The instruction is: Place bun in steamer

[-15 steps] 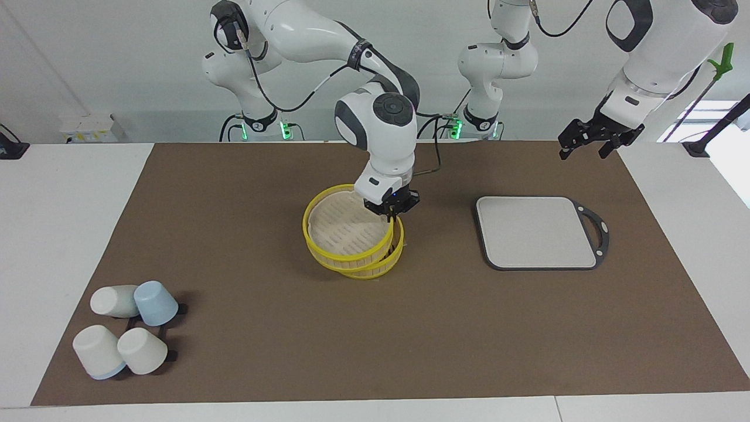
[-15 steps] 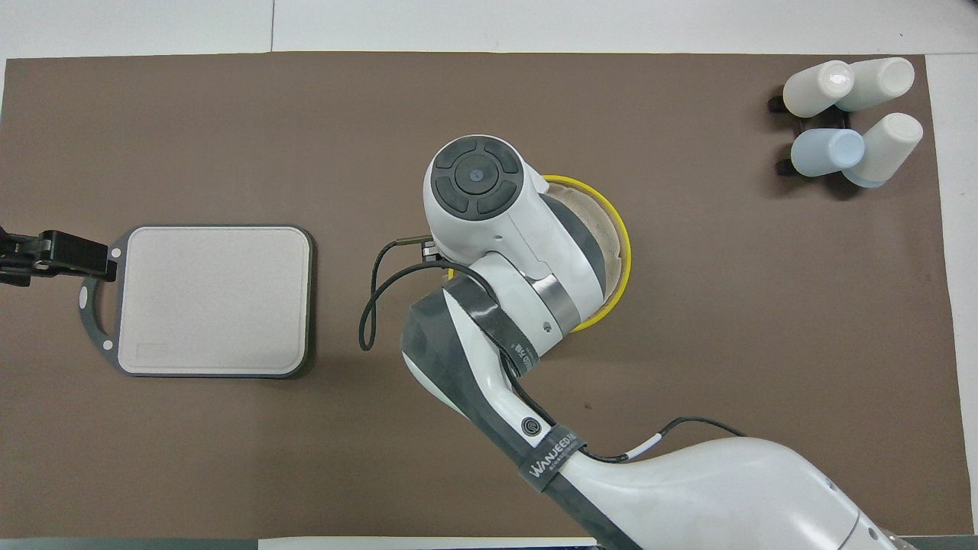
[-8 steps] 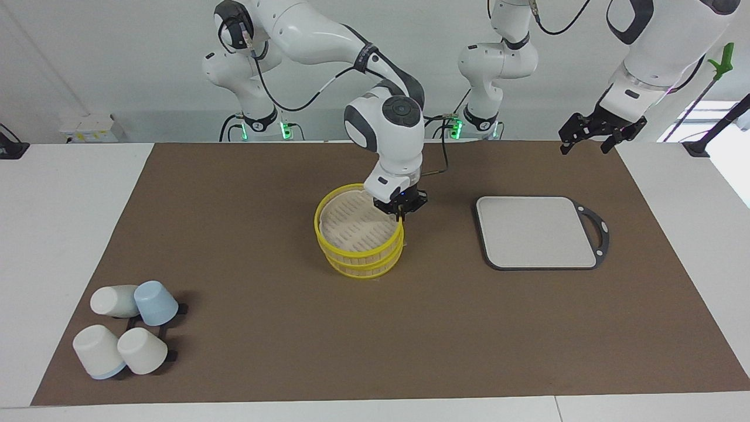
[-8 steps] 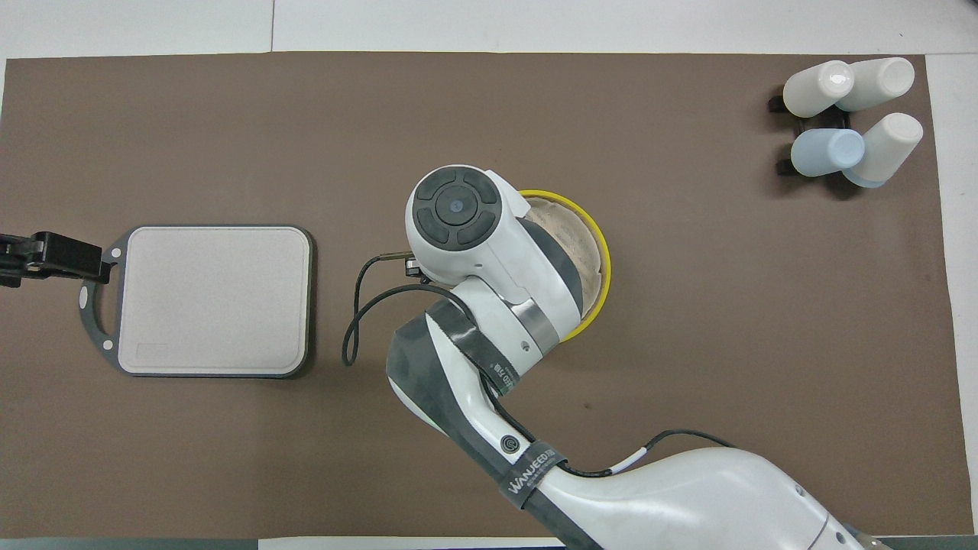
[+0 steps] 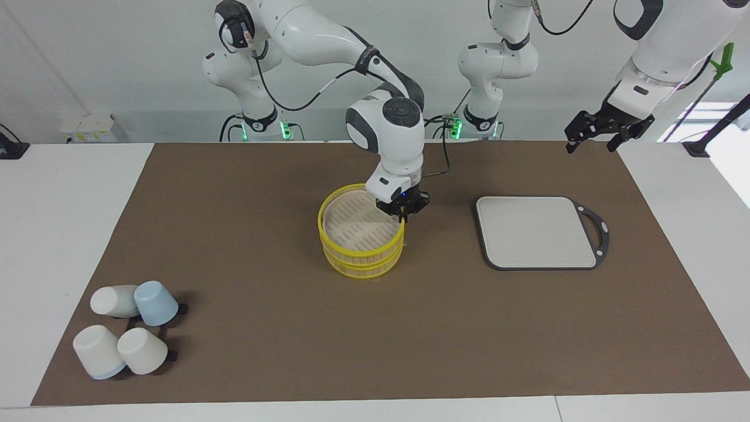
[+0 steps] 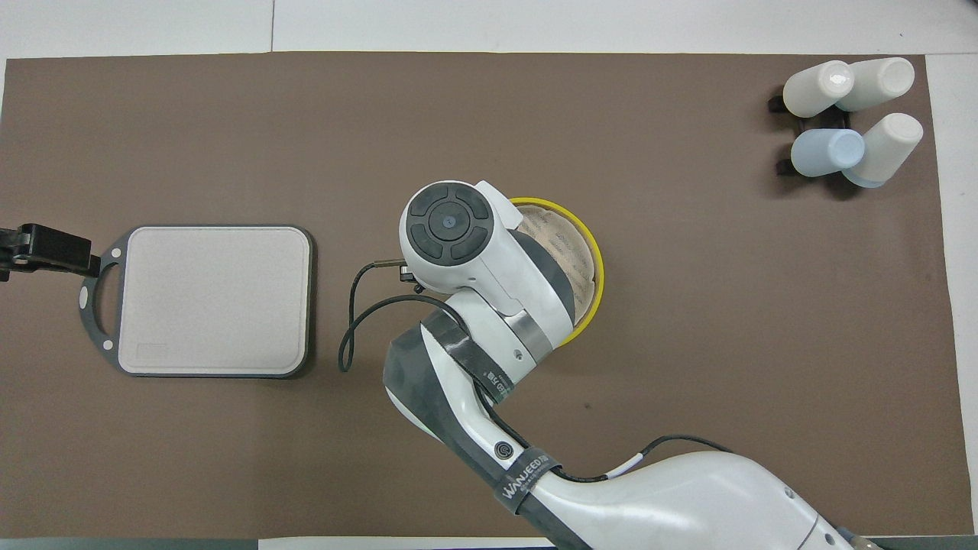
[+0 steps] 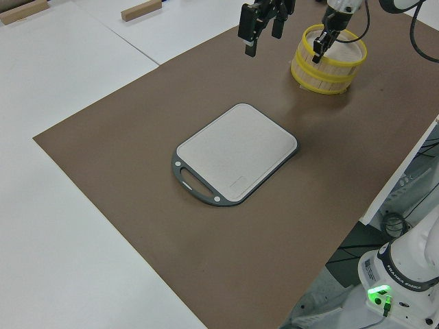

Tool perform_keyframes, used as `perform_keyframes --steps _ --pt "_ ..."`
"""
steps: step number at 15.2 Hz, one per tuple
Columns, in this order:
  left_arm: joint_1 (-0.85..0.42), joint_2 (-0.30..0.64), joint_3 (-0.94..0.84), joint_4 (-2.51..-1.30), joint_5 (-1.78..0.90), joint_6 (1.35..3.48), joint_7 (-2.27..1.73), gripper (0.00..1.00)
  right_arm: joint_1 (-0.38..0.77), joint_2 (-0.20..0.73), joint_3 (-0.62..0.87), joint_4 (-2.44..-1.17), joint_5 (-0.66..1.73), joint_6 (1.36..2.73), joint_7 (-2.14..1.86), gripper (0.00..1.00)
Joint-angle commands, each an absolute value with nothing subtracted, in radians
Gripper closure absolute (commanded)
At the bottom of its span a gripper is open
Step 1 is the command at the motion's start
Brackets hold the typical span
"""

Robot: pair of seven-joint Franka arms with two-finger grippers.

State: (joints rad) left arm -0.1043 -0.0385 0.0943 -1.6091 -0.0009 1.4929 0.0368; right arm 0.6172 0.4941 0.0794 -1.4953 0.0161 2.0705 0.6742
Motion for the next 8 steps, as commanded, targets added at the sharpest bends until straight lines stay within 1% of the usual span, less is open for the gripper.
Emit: perform_keyframes --steps 1,2,4,5,6,7,8 --pt "-0.143 -0.015 0.121 -1.574 0.018 1.462 0.049 0.00 0.609 0.456 0.083 -1.586 0.029 2.187 0.680 1.00" --pt "-0.156 -0.014 0.138 -1.574 0.018 1.462 0.049 0.00 0.609 0.454 0.083 -1.600 0.029 2.210 0.680 1.00" --pt "-0.164 -0.014 0.149 -1.572 0.018 1.460 0.049 0.00 0.609 0.453 0.083 -1.600 0.029 2.207 0.680 1.00" --pt "-0.160 -0.015 0.146 -1.572 0.018 1.460 0.049 0.00 0.611 0.451 0.083 -1.600 0.029 2.206 0.681 0.79" --pt "-0.158 -0.015 0.144 -1.572 0.018 1.460 0.049 0.00 0.611 0.451 0.083 -1.600 0.028 2.203 0.681 0.65" --pt "-0.158 -0.020 0.141 -1.572 0.020 1.460 0.049 0.00 0.609 0.451 0.083 -1.600 0.029 2.201 0.681 0.57" --pt "-0.158 -0.021 0.146 -1.572 0.020 1.460 0.049 0.00 0.611 0.451 0.084 -1.600 0.028 2.201 0.683 0.30"
